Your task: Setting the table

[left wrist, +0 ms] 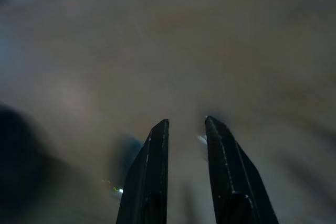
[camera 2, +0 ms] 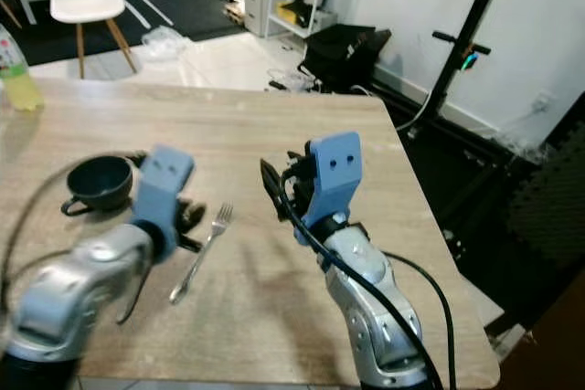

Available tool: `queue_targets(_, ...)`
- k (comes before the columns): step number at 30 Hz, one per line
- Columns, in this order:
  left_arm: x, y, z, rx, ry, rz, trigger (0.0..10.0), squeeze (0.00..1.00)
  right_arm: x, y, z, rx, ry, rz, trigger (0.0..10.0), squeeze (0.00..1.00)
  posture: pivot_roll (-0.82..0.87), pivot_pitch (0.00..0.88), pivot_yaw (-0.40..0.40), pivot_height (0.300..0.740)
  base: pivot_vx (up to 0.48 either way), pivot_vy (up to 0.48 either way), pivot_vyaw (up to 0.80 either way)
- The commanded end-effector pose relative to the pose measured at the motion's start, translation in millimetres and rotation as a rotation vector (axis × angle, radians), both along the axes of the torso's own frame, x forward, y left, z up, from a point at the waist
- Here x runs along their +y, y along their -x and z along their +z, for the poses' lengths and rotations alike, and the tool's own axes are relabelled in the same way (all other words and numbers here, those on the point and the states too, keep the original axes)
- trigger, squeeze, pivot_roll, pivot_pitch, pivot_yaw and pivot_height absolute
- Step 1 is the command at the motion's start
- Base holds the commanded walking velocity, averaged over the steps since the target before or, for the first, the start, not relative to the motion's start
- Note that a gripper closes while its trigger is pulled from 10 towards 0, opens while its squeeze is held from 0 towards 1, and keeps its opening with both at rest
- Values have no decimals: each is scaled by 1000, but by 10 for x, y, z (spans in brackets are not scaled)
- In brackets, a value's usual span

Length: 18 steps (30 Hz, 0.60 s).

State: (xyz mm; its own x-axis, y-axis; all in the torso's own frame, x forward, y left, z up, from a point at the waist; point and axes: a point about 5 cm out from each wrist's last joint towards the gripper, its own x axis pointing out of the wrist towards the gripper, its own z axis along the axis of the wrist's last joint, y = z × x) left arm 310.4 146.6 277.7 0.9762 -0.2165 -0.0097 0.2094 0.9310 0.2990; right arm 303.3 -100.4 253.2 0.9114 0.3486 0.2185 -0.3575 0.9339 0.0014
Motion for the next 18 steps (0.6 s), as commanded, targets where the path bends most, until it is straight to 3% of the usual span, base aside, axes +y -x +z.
queue_targets(1, 307, 20, 90, -15, -11, 91, 10000, 0, 115, 56, -199, 110, 17, 30, 10000, 0, 123, 147, 36, 740, 0, 0, 0)
queue_targets(2, 418, 21, 95, 2, -13, 119, 10000, 0, 173, 84, -259, 139, 22, 55, 10000, 0, 123, 147, 36, 740, 0, 0, 0)
queue_targets(4, 548, 111, -77, 161, 31, 81, 10000, 0, 273, 122, -394, 178, 39, 86, 10000, 0, 138, 148, 25, 740, 0, 0, 0)
queue_targets(7, 546, 232, -288, 285, 84, 29, 10000, 0, 319, 128, -460, 195, 50, 95, 10000, 0, 142, 150, 14, 740, 0, 0, 0)
queue_targets(13, 413, 282, -542, 344, 152, -16, 10000, 0, 361, 107, -573, 265, 78, 90, 10000, 0, 142, 153, 2, 740, 0, 0, 0)
queue_targets(15, 492, 224, -687, 334, 66, 60, 10000, 0, 388, 94, -594, 288, 73, 69, 10000, 0, 139, 154, 1, 740, 0, 0, 0)
queue_targets(18, 558, 194, -740, 332, 41, 106, 10000, 0, 380, 76, -560, 275, 57, 53, 10000, 0, 125, 154, -1, 740, 0, 0, 0)
